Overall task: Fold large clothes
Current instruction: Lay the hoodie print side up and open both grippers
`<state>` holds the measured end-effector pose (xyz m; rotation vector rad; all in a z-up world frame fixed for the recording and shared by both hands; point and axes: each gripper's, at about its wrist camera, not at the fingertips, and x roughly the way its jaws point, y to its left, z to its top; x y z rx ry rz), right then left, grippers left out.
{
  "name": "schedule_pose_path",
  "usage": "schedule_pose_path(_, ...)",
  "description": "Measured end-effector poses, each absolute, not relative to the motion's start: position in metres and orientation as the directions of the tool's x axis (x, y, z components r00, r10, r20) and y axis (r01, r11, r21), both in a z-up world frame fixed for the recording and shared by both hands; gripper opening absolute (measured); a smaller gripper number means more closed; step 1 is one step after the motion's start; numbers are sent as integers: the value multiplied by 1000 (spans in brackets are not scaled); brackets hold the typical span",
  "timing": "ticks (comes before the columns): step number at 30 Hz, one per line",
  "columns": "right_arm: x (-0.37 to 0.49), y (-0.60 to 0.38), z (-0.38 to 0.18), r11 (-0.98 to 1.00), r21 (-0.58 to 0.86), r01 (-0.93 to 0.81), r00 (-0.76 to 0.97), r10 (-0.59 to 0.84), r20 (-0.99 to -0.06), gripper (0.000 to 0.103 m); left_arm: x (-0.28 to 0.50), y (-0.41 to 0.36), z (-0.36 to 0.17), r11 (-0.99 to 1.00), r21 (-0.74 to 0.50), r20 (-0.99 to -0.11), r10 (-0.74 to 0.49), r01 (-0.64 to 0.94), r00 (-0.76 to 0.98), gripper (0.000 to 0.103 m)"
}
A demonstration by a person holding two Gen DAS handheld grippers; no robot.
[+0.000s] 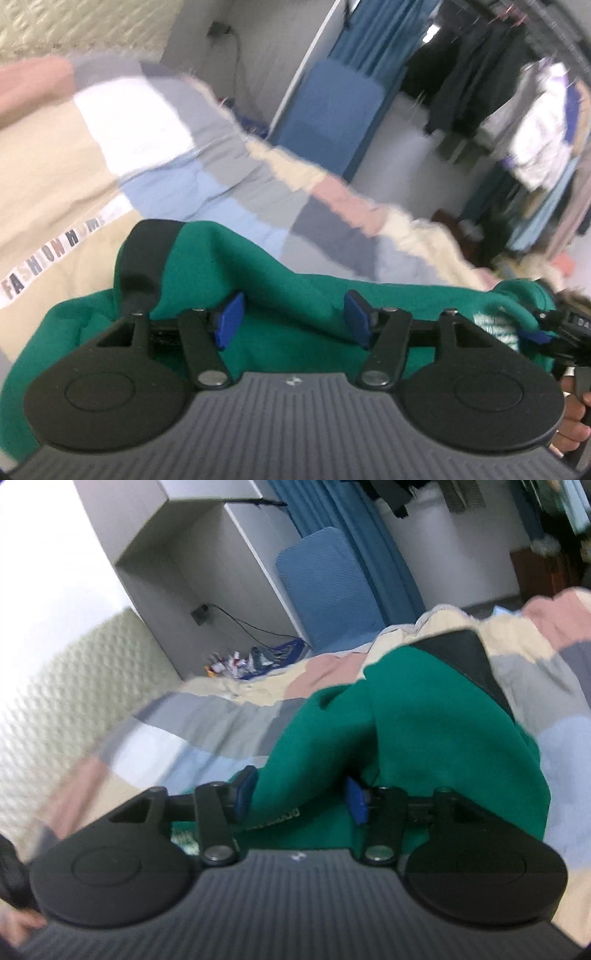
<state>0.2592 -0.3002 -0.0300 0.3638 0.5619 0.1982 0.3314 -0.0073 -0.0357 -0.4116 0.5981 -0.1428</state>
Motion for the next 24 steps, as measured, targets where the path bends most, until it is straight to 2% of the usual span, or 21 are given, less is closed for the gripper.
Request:
schedule_pose_path(4, 295, -301, -67, 935, 350, -60, 781, 263, -567, 56, 376, -5, -60, 915, -401, -596, -231, -36, 769, 67)
schedule_pose_path(11, 316, -296, -97, 944, 324, -61, 748, 258, -611, 56, 399, -14, -82, 947, -318, -677, -200, -37, 708, 69)
schedule_pose_path(16, 309, -289, -87, 955, 295, -30, 750, 217, -625, 56, 382, -9, -68, 941, -337, -650, -214, -24, 729, 69)
schedule_pose_path(24, 253, -272, -48, 970, 243, -20, 779, 168, -604, 57, 299, -1, -26, 950, -310, -592, -217, 29, 776, 70)
